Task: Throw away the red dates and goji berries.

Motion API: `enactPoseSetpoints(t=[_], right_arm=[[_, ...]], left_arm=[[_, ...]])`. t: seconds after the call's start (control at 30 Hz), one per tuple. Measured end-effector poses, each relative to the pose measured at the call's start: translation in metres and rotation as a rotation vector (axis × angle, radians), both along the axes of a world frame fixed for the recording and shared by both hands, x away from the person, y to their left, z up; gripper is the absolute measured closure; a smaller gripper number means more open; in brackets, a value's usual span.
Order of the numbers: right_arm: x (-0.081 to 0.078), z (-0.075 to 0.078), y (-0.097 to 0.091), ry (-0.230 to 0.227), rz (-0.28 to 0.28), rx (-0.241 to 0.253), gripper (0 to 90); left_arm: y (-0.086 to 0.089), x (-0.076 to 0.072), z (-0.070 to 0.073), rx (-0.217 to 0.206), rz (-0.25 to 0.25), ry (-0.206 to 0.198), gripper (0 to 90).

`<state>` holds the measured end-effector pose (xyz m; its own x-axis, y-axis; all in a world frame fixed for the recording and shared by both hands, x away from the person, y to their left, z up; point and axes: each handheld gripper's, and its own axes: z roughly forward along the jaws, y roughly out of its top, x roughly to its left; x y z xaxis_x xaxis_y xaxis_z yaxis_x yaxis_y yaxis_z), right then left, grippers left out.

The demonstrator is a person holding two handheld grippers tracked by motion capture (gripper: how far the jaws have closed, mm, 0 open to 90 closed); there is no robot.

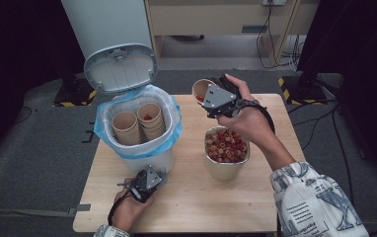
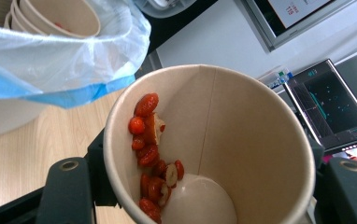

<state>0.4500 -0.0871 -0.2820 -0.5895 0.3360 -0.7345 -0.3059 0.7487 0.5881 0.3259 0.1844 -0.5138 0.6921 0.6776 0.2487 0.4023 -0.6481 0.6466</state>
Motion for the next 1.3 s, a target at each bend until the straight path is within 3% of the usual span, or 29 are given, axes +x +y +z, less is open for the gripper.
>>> enactPoseSetpoints(t=[0.7,1.3], right_arm=[[0.002,0.017,0.018,0.086,0.037,0.164,32.9],[0.007,0.028,0.037,0.152,0.061,0.256,32.9]], left_arm=[[0.000,0.000,0.000,0.000,-0.001,-0.001,89.7],[0.000,0.000,0.000,-0.001,0.001,-0.001,89.7]])
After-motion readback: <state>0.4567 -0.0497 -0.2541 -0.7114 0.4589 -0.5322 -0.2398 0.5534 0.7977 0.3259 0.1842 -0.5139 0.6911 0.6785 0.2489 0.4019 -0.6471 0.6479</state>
